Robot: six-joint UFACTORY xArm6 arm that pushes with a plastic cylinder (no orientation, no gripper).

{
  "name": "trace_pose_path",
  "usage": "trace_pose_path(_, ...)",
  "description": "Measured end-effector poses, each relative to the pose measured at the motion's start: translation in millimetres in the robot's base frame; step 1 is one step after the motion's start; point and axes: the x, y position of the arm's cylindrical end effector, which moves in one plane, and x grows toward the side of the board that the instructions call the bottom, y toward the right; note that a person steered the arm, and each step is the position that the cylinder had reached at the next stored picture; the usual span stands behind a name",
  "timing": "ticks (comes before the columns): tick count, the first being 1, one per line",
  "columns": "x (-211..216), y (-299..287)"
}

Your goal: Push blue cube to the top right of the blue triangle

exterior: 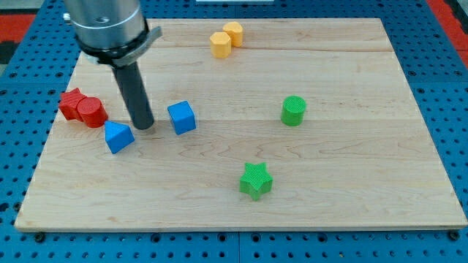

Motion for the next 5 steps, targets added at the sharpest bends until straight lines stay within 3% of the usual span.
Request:
trace_pose_path(1, 61, -48)
trace_pose_path(2, 62, -13)
trace_pose_path(3, 13, 59)
trace_pose_path(4, 26, 146)
trace_pose_path(5, -36, 126)
